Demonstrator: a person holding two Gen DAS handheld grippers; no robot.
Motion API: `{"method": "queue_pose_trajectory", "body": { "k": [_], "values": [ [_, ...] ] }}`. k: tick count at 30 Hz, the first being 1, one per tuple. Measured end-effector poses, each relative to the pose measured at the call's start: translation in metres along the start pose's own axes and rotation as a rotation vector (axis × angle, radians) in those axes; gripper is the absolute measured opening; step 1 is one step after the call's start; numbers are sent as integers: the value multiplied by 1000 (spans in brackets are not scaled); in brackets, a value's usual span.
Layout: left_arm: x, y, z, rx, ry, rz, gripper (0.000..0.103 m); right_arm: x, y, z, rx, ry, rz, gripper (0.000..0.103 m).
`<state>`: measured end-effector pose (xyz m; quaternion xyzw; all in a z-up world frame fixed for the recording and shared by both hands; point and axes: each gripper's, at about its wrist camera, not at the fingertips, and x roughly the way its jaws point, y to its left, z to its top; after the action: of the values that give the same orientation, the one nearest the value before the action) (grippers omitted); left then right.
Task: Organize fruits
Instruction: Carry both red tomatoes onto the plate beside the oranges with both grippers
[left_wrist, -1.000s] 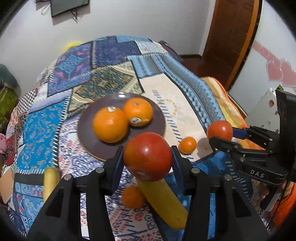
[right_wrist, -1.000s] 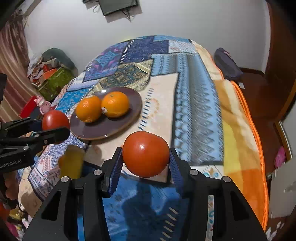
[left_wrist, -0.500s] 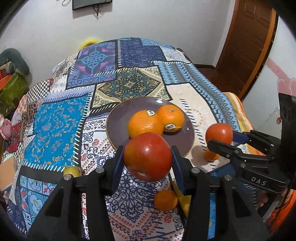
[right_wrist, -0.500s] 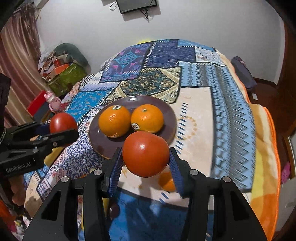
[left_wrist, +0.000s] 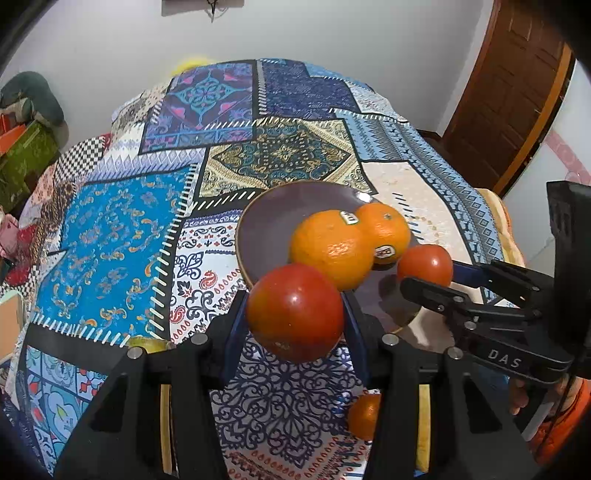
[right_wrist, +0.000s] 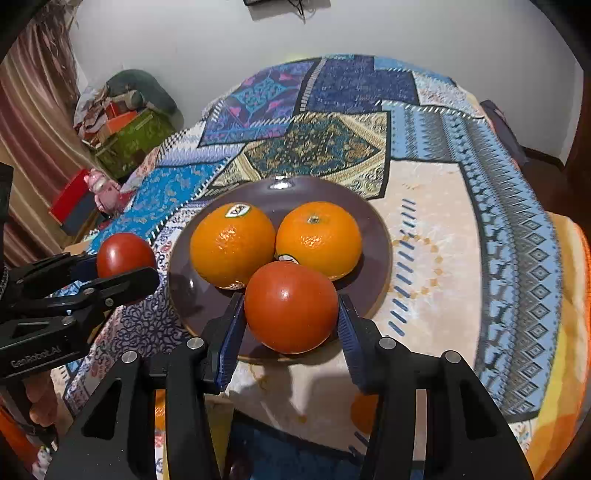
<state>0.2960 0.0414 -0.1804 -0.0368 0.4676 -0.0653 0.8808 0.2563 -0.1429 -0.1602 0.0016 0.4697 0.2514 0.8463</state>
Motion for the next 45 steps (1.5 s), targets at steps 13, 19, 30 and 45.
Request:
{"method": "queue_pose_trajectory", "body": {
  "k": [13,19,30,45],
  "values": [
    [15,-9,-2,8,19,-42,49,12,1,-2,-7,33,0,45],
    [9,4,5,-10,2,-13,49,-4,5,4,-33,-7,6,45],
    [-5,15,40,-12,-70,42,49,-16,6,55,-53,-94,-34,45],
    [49,25,69,-55,-2,51,49,38,5,83,-39,-12,-45,45]
  ]
}}
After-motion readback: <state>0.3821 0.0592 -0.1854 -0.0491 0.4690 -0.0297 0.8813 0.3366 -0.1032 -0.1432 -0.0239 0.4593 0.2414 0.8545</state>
